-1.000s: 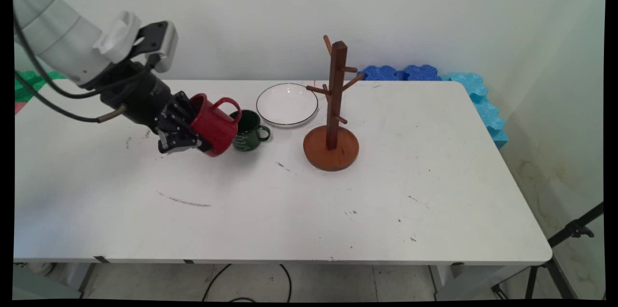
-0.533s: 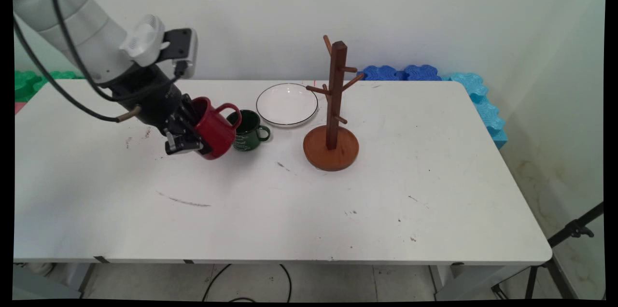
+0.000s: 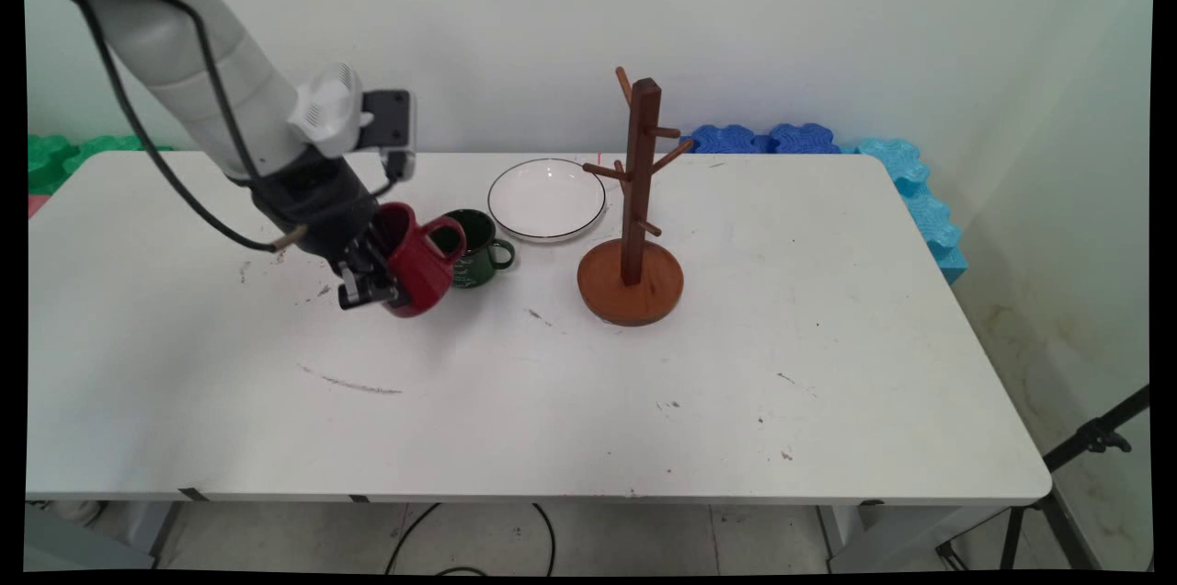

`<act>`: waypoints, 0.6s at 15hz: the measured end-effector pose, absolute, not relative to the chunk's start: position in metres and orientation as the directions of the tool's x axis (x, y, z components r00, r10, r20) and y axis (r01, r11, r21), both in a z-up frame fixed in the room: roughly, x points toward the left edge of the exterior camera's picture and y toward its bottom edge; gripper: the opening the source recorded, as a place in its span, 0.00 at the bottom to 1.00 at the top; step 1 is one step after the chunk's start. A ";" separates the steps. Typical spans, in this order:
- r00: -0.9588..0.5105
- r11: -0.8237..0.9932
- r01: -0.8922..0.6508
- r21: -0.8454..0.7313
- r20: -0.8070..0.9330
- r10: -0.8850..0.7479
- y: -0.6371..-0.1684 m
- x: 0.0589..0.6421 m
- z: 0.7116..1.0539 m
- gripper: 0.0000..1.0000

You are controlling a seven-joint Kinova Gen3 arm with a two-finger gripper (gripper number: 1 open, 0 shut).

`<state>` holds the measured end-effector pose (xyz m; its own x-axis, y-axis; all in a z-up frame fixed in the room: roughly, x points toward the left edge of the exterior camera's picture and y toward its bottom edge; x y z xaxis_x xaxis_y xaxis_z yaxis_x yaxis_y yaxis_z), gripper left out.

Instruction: Place the picked object on the table

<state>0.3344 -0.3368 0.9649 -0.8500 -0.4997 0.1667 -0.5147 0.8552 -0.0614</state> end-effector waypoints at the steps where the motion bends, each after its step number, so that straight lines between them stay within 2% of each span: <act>1: -0.853 0.857 -0.512 -0.063 0.157 -0.498 -0.339 0.331 0.959 0.00; 9: -0.876 0.875 -0.478 -0.079 0.104 -0.470 -0.350 0.308 0.916 0.00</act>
<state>0.3079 -0.3500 0.9157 -0.8765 -0.4702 0.1036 -0.4785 0.8745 -0.0791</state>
